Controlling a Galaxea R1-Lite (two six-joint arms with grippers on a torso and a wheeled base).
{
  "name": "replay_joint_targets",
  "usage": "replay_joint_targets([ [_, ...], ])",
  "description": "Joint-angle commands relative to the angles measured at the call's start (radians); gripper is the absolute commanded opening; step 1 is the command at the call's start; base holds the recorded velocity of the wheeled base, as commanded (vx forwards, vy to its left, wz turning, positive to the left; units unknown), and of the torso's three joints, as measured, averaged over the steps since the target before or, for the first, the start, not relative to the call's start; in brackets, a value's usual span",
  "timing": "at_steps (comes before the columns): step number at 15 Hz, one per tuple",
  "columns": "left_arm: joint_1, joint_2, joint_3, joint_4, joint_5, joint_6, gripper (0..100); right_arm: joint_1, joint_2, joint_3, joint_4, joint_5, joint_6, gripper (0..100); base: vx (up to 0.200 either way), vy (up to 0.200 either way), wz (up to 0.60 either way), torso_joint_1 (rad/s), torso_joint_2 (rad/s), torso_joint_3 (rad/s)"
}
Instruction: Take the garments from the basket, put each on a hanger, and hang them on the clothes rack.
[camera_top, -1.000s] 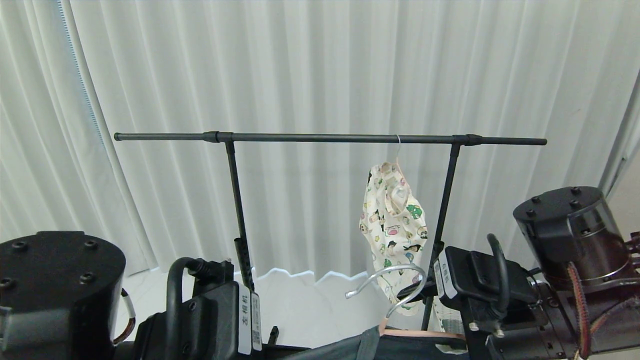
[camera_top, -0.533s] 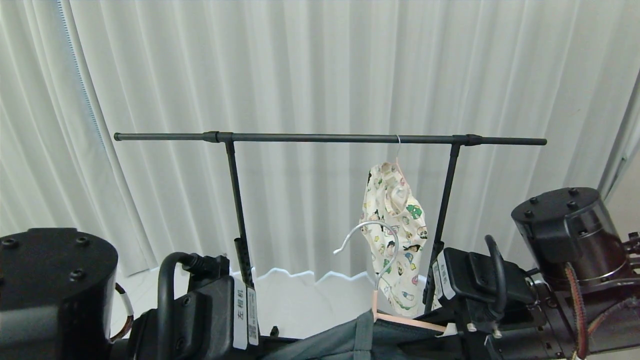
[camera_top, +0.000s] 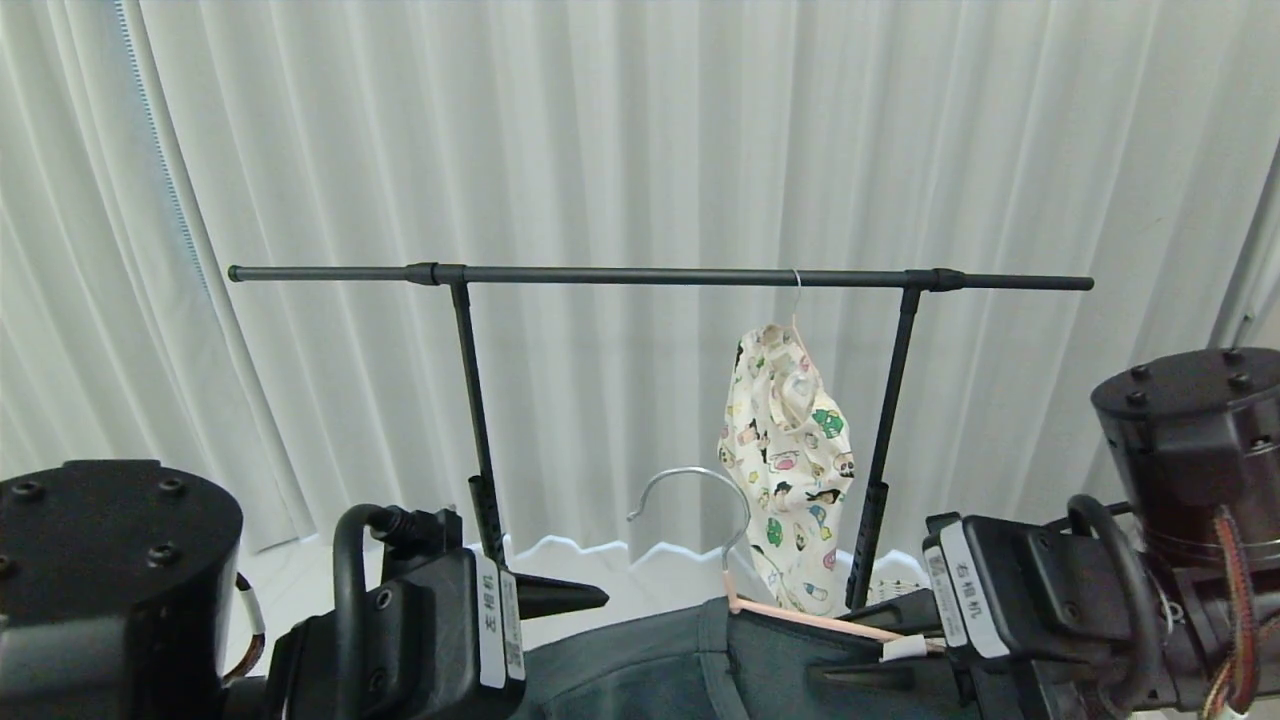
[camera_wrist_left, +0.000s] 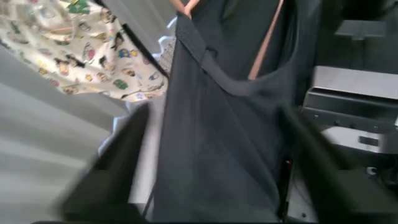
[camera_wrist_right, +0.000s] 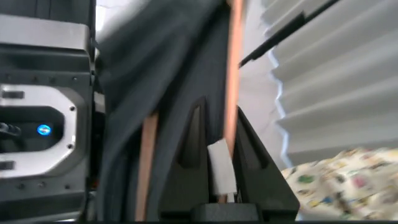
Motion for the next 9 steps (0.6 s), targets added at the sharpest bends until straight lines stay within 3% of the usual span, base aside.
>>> replay_joint_targets([
  [1, 0.008, -0.001, 0.001, 0.000, 0.009, -0.004, 100, -0.003, -0.035, 0.000, -0.018, 0.003, -0.047, 0, 0.000, 0.000, 0.00, 0.000, 0.00, 0.000],
  [4, 0.046, 0.002, 0.002, 0.000, 0.009, -0.007, 100, -0.042, -0.063, 0.002, -0.057, 0.018, -0.179, 0, 0.000, 0.000, 0.00, 0.000, 0.00, 0.000],
  [9, 0.152, -0.060, 0.091, 0.000, 0.009, -0.006, 100, -0.135, -0.101, 0.026, -0.057, 0.058, -0.255, 0, 0.000, 0.000, 0.00, 0.000, 0.00, 0.000],
])
